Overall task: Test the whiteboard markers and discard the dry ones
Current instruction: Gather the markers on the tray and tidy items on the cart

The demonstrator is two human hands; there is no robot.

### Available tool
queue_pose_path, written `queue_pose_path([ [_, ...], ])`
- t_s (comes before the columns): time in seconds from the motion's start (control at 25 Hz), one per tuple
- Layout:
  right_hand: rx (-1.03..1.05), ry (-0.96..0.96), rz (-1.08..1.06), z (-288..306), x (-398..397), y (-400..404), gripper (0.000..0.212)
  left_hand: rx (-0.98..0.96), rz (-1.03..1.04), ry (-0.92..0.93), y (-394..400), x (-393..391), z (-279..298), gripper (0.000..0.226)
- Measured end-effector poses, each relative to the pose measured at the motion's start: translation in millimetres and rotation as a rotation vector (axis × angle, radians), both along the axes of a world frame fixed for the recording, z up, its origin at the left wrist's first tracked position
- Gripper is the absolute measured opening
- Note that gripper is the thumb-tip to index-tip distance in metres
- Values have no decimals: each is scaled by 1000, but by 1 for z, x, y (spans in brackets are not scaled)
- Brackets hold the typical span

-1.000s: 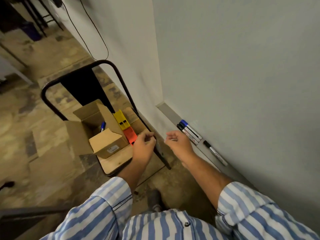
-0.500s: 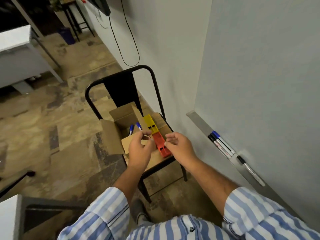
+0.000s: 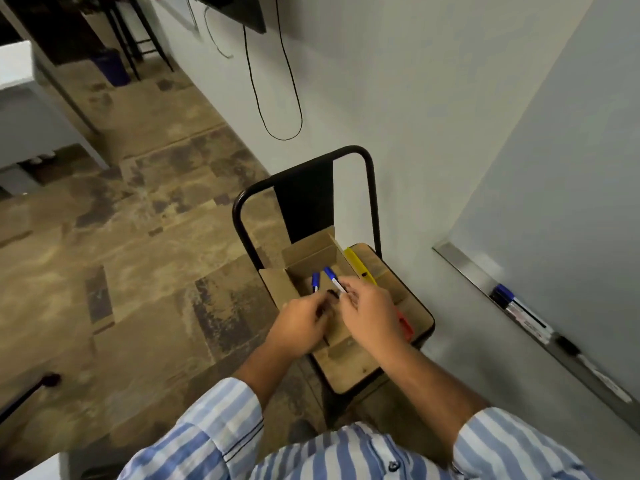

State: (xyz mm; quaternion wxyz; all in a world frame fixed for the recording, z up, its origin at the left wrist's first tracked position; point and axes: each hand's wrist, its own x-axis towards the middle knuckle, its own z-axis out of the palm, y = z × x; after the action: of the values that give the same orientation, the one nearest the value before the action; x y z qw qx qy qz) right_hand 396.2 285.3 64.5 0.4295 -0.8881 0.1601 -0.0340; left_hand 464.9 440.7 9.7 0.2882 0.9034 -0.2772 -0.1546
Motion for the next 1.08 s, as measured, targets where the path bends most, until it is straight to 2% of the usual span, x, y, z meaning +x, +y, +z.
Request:
queue_pose_path([
  [0.08, -66, 27, -36, 7, 8, -5, 39, -41, -30, -28, 5, -4, -4, 28],
  [0.16, -144, 64, -36, 10, 18, -10, 40, 73, -72, -107, 3, -1, -9, 40],
  [0.24, -162, 119, -16, 10, 24, -12, 40, 153, -56, -89, -4, 1, -11, 44],
  [0.36, -142, 162, -11, 10, 28, -11, 42, -146, -22, 8, -4, 0, -4, 24],
  [0.44, -149, 198, 13, 10, 33, -12, 47, -302, -153, 66, 0, -3, -2, 19],
  [0.48, -163, 233, 34, 7, 36, -14, 47, -314, -234, 84, 2, -6, -2, 17],
  [0.56, -208, 345, 89, 0, 46, -17, 41, -239, -389, 107, 3, -9, -6, 17],
  [0.68, -332, 527, 192, -19, 65, -20, 13, -77, -554, 32, 3, -13, -11, 25],
  [0.76, -374, 633, 250, -37, 74, -19, 12, -79, -569, -41, 3, -15, -10, 25],
  [0.8, -382, 667, 260, -48, 79, -18, 14, -95, -552, -68, 3, -14, -8, 24],
  [0.92, -350, 730, 210, -80, 85, -7, 42, -96, -415, -131, 13, -8, -8, 19],
  [1.0, -397, 735, 171, -100, 88, 2, 62, -169, -157, -44, 22, -4, -13, 17],
  [1.08, -498, 708, 165, -118, 88, 7, 91, -366, 231, 165, 30, 4, -17, 21],
])
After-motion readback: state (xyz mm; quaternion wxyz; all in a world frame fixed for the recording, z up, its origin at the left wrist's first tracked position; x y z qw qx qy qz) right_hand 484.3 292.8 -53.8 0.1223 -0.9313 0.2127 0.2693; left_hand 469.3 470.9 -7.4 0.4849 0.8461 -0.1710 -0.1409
